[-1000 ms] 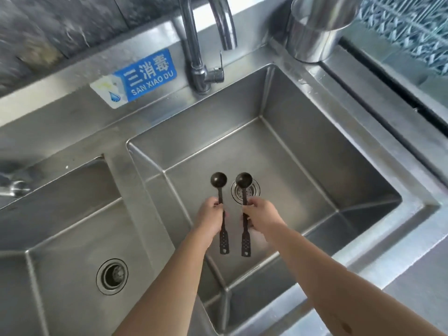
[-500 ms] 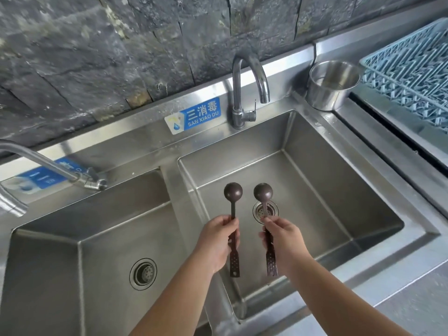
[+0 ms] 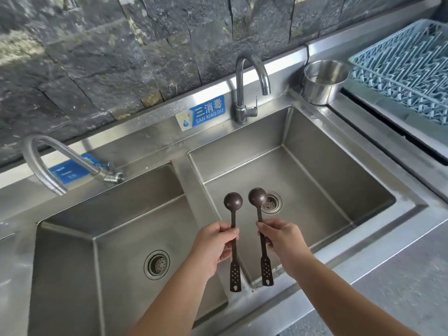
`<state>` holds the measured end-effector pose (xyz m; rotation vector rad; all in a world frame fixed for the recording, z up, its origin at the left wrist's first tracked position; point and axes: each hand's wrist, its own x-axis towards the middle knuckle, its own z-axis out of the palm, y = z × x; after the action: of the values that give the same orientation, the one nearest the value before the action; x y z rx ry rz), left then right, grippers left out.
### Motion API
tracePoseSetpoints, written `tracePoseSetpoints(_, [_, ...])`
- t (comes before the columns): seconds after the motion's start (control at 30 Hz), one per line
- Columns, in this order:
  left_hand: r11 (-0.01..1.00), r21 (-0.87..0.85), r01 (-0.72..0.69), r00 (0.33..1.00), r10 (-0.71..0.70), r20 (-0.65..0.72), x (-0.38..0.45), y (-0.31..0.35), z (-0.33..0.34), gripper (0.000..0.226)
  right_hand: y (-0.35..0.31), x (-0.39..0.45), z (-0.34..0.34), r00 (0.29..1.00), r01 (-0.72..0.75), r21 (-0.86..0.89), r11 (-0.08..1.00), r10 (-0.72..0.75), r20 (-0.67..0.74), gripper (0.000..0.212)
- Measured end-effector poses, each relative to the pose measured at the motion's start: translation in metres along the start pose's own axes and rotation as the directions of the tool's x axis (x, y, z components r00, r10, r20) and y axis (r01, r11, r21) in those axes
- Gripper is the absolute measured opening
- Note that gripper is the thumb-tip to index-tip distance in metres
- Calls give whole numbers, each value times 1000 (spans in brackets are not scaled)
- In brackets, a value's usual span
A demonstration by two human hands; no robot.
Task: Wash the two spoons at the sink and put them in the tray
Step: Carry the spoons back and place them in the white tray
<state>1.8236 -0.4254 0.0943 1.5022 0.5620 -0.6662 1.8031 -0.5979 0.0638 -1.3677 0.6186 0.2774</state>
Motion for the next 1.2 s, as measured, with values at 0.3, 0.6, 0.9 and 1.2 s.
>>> tracePoseSetpoints(0.3, [975, 154, -157, 978, 132, 162, -61, -45, -34, 6, 41, -116, 15, 995, 45, 146, 988, -32, -95, 21])
tracePoseSetpoints(0.6, [862, 390, -324, 890, 139, 434, -142, -104, -1, 8, 129, -258, -2, 915, 88, 181, 980, -8, -404, 10])
tracePoseSetpoints(0.9, [631, 504, -590, 634, -23, 773, -237, -176, 89, 6, 191, -408, -57, 683, 311, 339, 888, 39, -730, 26])
tracePoseSetpoints(1.2, [474, 433, -767, 305, -324, 895, -391, -319, 145, 10, 290, -598, -68, 369, 517, 376, 769, 197, -909, 17])
